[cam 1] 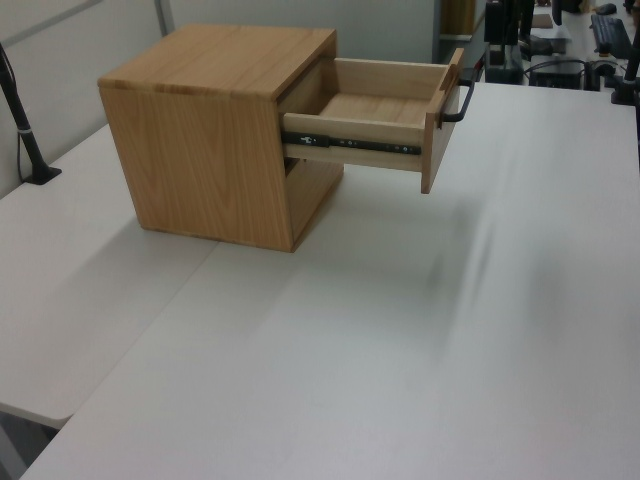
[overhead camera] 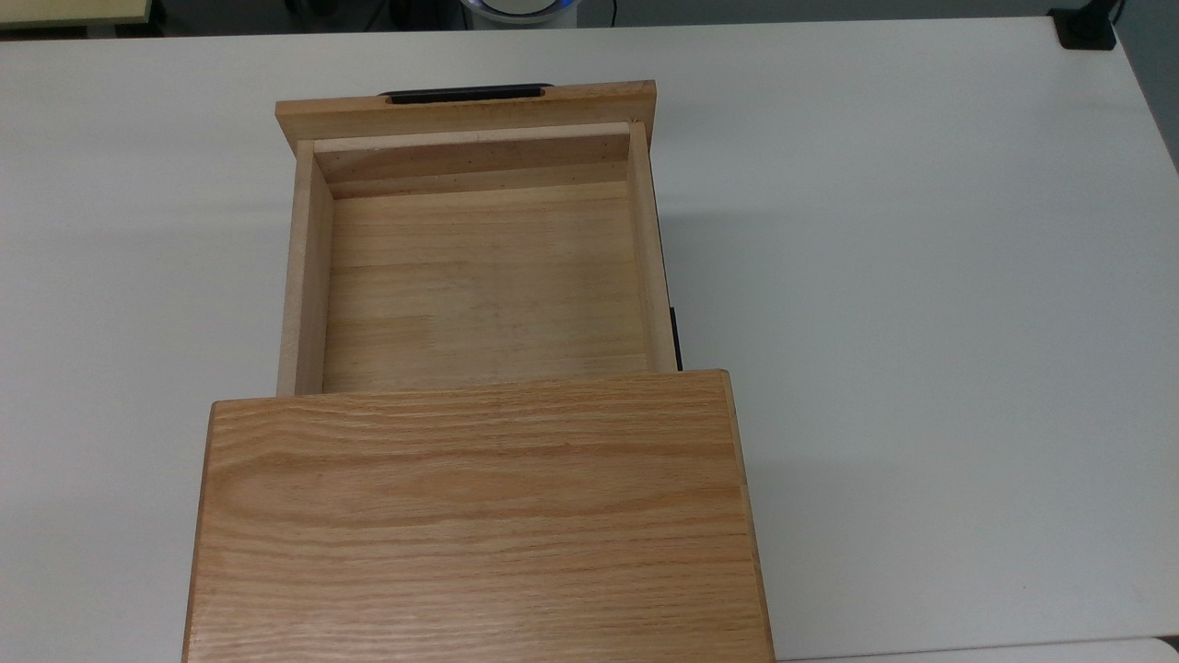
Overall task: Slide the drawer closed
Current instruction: 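Lower the gripper onto the black handle of the open wooden drawer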
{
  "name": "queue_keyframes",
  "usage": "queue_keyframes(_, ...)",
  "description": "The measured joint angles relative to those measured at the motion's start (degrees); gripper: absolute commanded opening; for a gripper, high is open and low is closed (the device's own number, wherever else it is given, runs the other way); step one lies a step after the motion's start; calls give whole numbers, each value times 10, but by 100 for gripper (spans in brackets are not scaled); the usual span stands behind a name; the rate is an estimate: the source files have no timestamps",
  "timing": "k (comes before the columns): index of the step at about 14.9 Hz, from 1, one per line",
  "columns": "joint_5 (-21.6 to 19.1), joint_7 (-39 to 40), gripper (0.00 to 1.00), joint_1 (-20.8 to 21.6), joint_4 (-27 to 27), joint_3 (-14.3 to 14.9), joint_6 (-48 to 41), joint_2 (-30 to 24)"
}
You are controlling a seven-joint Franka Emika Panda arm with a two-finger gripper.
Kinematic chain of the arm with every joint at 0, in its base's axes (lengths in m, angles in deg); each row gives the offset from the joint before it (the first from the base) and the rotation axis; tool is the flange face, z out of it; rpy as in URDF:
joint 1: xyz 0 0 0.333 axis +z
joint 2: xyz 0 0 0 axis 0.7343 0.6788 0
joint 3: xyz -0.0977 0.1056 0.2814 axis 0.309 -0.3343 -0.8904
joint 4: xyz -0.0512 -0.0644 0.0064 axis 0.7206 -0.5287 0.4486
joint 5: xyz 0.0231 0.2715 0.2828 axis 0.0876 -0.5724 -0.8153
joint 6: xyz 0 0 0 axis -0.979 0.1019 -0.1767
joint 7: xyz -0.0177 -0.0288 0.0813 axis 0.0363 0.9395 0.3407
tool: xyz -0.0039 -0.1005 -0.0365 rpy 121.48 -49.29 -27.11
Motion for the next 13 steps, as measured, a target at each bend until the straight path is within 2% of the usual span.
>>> queue_keyframes(2, 0, 0, 56, 0, 0, 0, -1, 0)
queue_keyframes(5, 0, 0, 30, 0, 0, 0, -2, 0)
queue_keyframes(7, 0, 0, 23, 0, 0, 0, -2, 0)
queue_keyframes(13, 0, 1, 18, 0, 6, 0, -19, 0)
